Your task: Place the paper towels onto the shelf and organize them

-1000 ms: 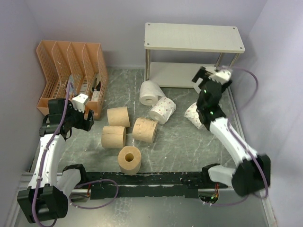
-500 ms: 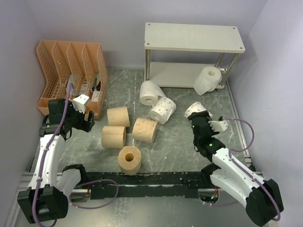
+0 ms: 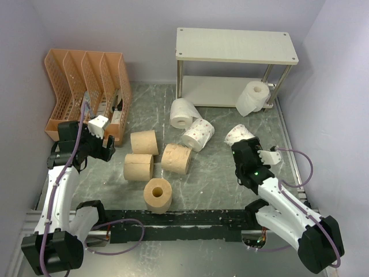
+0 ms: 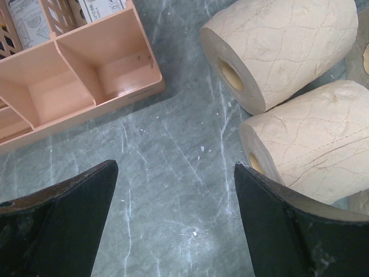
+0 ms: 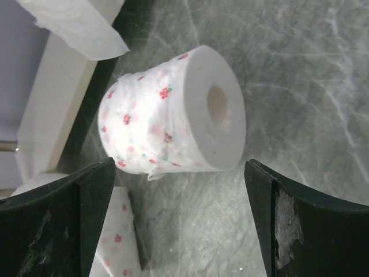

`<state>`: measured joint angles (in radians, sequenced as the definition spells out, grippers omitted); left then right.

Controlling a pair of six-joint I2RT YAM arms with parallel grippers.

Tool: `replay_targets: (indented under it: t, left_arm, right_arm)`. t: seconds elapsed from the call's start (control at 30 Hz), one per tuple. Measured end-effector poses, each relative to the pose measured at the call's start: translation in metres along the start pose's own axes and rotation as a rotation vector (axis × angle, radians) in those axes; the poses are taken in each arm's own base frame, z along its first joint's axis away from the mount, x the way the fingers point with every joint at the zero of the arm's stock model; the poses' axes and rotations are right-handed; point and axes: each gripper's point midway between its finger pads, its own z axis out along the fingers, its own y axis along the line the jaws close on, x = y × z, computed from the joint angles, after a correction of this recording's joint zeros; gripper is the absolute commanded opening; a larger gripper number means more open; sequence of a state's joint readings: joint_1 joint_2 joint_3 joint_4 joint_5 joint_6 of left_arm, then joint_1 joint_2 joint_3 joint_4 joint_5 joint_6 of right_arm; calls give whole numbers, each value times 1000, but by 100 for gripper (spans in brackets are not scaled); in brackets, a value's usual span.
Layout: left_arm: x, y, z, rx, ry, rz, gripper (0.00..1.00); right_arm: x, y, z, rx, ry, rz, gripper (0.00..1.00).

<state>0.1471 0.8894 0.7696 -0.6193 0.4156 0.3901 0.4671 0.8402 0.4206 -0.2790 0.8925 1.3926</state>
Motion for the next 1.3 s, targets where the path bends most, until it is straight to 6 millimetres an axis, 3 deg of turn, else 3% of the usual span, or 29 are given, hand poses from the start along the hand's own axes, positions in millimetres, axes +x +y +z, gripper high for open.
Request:
replay_targets:
  t: [0.3, 0.47, 0.6, 0.63, 0.73, 0.77, 1.0, 1.3]
  left_arm:
    - [0, 0, 0, 1, 2, -1, 94]
    - [0, 0, 0, 1, 2, -1, 94]
    - [0, 0, 0, 1, 2, -1, 94]
    - [0, 0, 0, 1, 2, -1, 94]
    - [0, 0, 0, 1, 2, -1, 94]
    - [0, 0, 0, 1, 2, -1, 94]
    - [1, 0, 1, 2, 5, -2, 94]
    - [2, 0, 2, 4, 10, -5, 94]
  right_arm:
    - [1, -21, 15, 121, -43, -80, 93]
    - [3, -24, 29, 153, -76, -125, 81]
    - [2, -19, 40, 149, -90, -125, 57]
    - [2, -17, 43, 144, -95, -120, 48]
    - [2, -9, 48, 119, -98, -107, 4]
    - [1, -6, 49, 110, -100, -107, 0]
    - [-2, 10, 50, 56, -83, -221, 0]
    - [-30, 61, 37, -25, -79, -426, 0]
